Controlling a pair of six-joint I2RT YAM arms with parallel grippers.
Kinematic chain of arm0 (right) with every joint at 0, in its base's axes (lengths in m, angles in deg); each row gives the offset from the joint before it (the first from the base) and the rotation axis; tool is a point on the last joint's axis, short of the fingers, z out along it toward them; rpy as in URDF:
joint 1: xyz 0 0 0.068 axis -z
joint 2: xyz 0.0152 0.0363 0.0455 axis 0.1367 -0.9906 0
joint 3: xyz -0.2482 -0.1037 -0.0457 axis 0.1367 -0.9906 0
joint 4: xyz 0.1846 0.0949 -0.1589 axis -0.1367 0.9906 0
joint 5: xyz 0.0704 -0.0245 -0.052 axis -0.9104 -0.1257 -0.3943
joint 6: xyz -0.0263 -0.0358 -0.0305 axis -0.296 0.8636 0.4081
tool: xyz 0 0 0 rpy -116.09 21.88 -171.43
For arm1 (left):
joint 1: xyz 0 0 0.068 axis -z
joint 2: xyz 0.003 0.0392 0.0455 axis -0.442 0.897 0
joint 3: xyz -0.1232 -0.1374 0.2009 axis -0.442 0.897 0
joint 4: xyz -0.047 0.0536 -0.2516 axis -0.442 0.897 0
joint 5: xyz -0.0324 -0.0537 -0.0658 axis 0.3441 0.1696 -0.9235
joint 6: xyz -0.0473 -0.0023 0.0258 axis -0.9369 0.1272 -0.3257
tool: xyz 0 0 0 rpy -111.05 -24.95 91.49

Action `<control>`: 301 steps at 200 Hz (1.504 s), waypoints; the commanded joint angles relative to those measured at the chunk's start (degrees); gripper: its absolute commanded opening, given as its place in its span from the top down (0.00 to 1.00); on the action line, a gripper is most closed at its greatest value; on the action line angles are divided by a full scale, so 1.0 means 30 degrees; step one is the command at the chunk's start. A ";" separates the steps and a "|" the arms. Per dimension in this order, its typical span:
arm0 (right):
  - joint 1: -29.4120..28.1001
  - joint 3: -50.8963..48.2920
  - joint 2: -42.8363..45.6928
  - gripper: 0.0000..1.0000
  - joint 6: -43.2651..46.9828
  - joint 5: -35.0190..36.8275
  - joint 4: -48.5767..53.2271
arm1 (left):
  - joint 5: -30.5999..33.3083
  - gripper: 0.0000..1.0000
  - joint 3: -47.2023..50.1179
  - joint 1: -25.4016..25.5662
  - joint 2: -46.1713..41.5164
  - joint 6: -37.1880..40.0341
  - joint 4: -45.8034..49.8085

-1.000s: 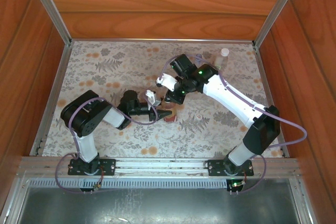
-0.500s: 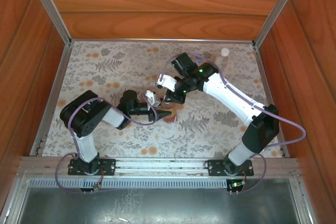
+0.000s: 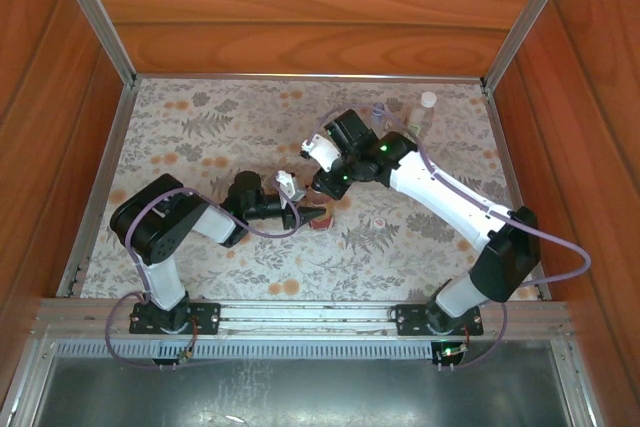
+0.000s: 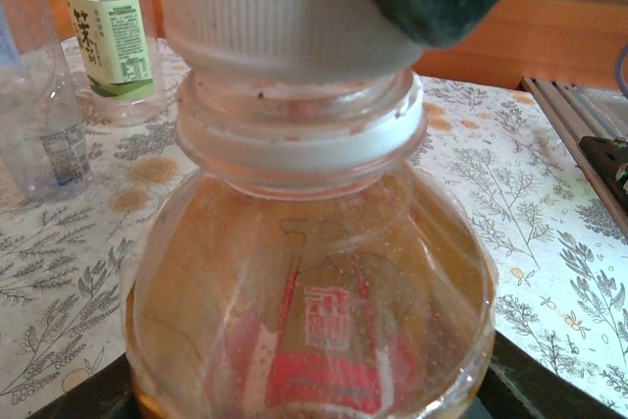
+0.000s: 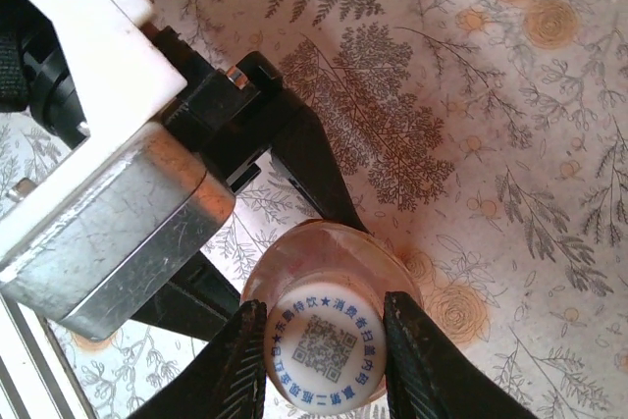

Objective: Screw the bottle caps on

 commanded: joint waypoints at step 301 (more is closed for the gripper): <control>0.1947 -0.1745 0.0778 0.79 -0.8065 -0.2598 -0.2303 | 0.0945 0.44 0.0453 -0.0089 0.0076 0.0853 0.0826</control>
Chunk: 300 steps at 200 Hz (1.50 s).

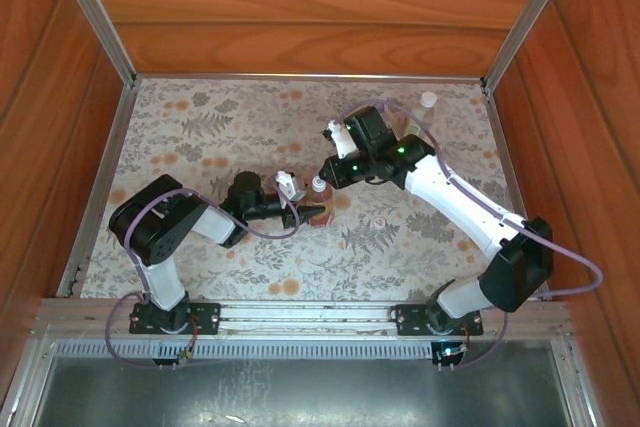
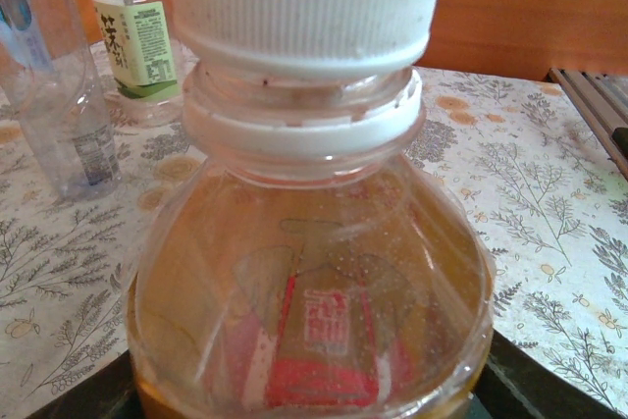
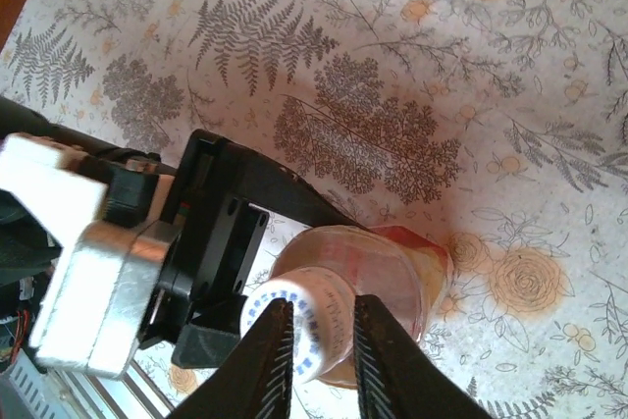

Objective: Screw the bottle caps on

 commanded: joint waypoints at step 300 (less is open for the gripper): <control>0.1219 -0.2124 0.0435 0.89 -0.1093 -0.3077 -0.2074 | 0.0001 0.44 0.0094 -0.0077 0.0657 -0.0116 0.0744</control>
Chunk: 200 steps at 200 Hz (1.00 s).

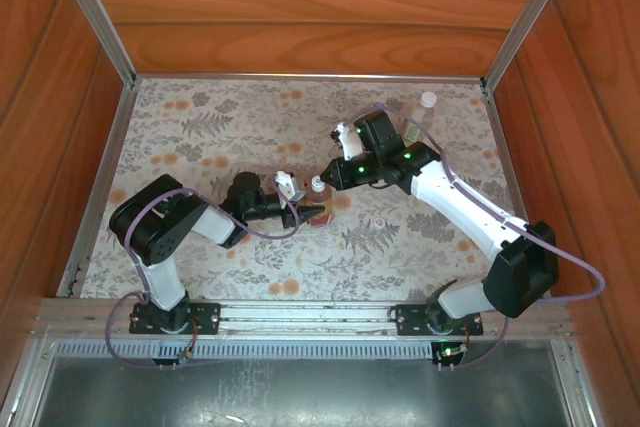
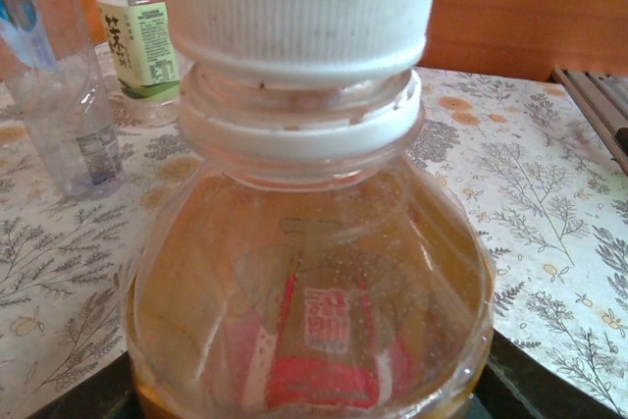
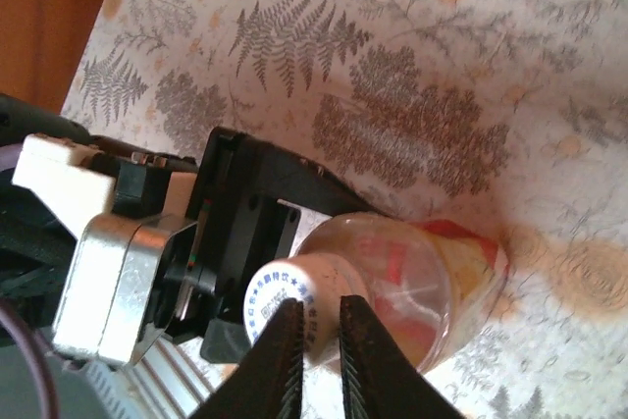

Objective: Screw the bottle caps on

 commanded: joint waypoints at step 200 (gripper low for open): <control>0.0430 0.0036 -0.0332 0.83 0.0635 -0.0949 -0.0112 | -0.0057 0.44 -0.0018 -0.0075 0.0749 -0.0170 0.0953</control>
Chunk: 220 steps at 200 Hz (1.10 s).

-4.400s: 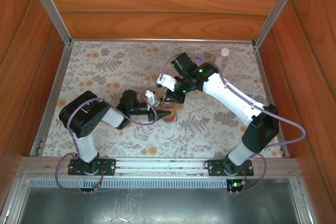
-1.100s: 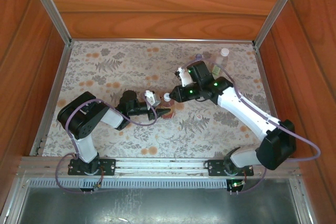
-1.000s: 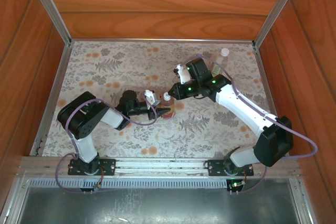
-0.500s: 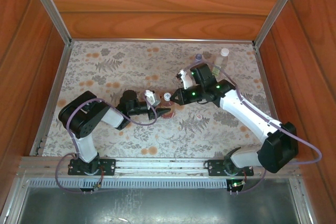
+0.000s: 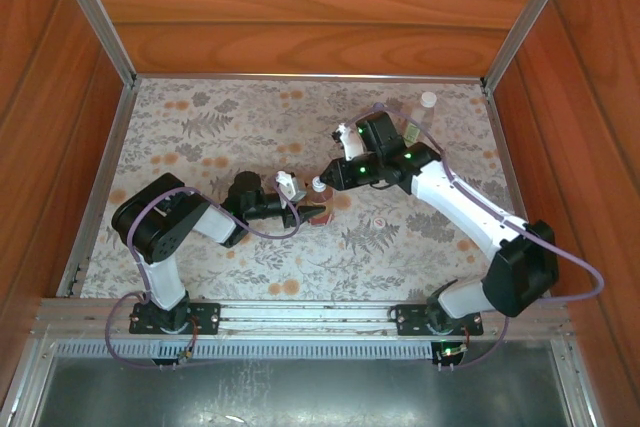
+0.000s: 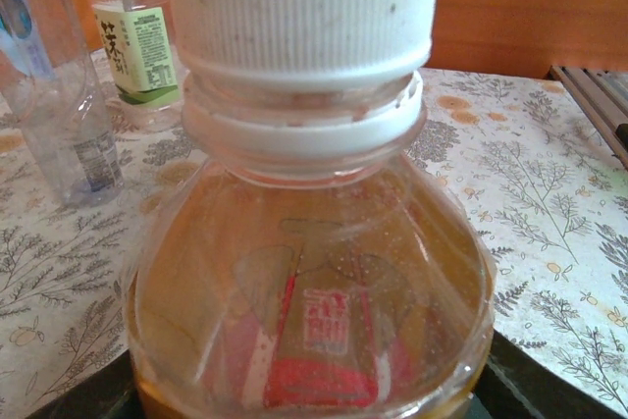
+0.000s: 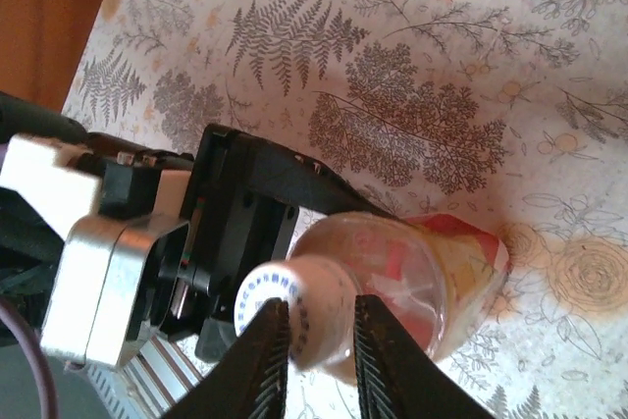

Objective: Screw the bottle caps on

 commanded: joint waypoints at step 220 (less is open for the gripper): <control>-0.2473 -0.1072 0.5029 0.28 1.9357 0.0059 0.5060 | 0.0432 0.44 0.1266 0.0434 -0.3172 0.3308 0.2793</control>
